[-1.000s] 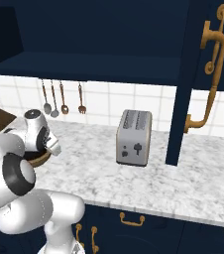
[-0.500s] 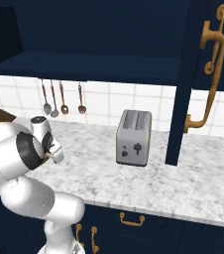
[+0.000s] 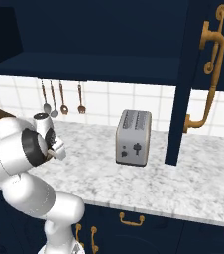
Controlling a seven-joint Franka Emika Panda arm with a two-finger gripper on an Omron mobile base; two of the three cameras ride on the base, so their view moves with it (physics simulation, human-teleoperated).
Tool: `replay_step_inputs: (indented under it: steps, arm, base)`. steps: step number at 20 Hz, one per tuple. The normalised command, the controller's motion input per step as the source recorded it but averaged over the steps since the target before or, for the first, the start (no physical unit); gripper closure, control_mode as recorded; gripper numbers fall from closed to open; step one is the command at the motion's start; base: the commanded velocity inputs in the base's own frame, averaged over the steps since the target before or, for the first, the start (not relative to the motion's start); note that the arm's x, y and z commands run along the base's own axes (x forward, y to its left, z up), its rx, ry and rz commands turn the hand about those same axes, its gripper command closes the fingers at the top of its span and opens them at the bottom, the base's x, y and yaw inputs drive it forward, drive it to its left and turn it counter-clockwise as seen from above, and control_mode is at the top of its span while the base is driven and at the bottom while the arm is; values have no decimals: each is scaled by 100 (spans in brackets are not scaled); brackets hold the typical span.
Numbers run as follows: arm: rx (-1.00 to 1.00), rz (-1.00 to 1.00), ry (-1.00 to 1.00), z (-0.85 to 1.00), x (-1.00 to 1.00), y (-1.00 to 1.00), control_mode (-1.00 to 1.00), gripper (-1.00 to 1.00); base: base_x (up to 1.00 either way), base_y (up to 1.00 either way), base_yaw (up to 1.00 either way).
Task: Pick up the bowls on the counter and stack them on top of one another in the open cabinet. Place the smaller bowl on top of the larger bowl.
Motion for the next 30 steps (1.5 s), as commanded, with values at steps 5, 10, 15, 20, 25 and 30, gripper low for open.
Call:
replay_step_inputs:
  steps: [5, 10, 15, 20, 25, 30]
  arm:
    - [1, -3, -9, 30, -8, -9, -100, 100]
    - [12, -16, -26, 99, -86, -91, -100, 100]
    - [17, -29, -27, 100, -57, -100, -100, 100]
    - [22, -30, -33, 100, -35, -92, -100, 100]
    - [19, -24, -31, 100, -41, -80, -100, 100]
    - [13, -16, -28, 100, -17, -47, -100, 100]
  base:
    - [0, 0, 0]
    - [0, 0, 0]
    - [0, 0, 0]
    - [0, 0, 0]
    - [0, 0, 0]
    - [0, 0, 0]
